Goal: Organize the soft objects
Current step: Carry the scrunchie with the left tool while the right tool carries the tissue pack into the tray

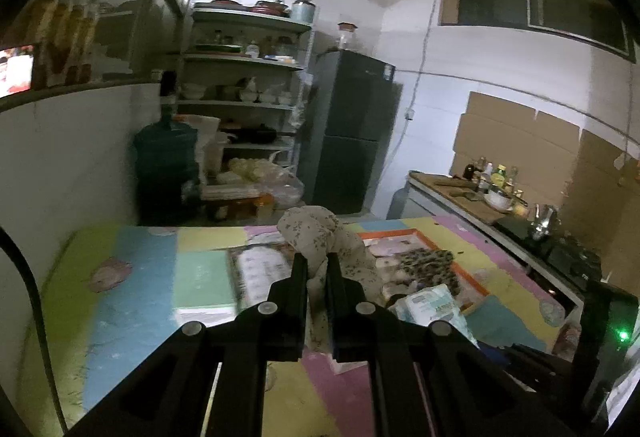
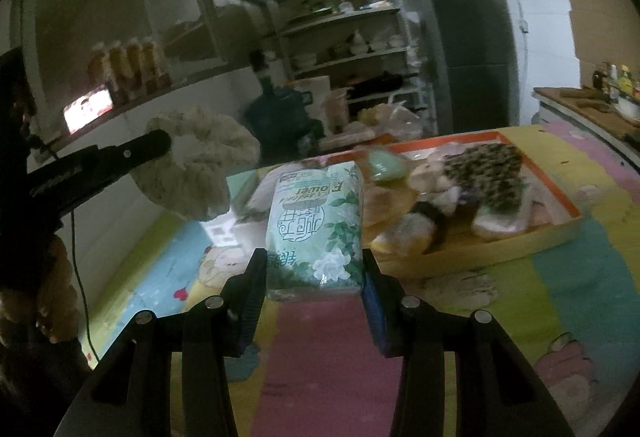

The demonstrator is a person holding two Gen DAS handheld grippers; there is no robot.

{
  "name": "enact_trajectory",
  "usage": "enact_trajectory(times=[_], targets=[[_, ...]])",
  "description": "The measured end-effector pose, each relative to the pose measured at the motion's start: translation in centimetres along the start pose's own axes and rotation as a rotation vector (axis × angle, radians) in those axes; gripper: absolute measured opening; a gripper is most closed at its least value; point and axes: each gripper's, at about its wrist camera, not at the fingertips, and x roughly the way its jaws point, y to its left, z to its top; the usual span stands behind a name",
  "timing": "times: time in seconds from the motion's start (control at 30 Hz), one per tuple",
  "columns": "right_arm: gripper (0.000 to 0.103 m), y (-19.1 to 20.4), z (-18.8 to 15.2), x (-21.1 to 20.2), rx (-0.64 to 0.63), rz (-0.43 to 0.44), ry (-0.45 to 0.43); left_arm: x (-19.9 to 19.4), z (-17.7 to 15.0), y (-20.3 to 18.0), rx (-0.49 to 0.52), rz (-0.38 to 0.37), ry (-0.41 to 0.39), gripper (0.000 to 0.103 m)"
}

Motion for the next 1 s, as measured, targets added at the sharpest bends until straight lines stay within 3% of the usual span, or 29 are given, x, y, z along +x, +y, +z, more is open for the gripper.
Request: enact_trajectory(times=[0.47,1.0], targets=[[0.046,-6.0,2.0,-0.5,0.055,-0.074,-0.036,5.0,1.1,-5.3,0.041,-0.072,0.034,0.008],[0.046,-10.3,3.4,1.8,0.08,-0.102,-0.022,12.2,0.9,-8.4,0.059,-0.083,0.113,0.008]])
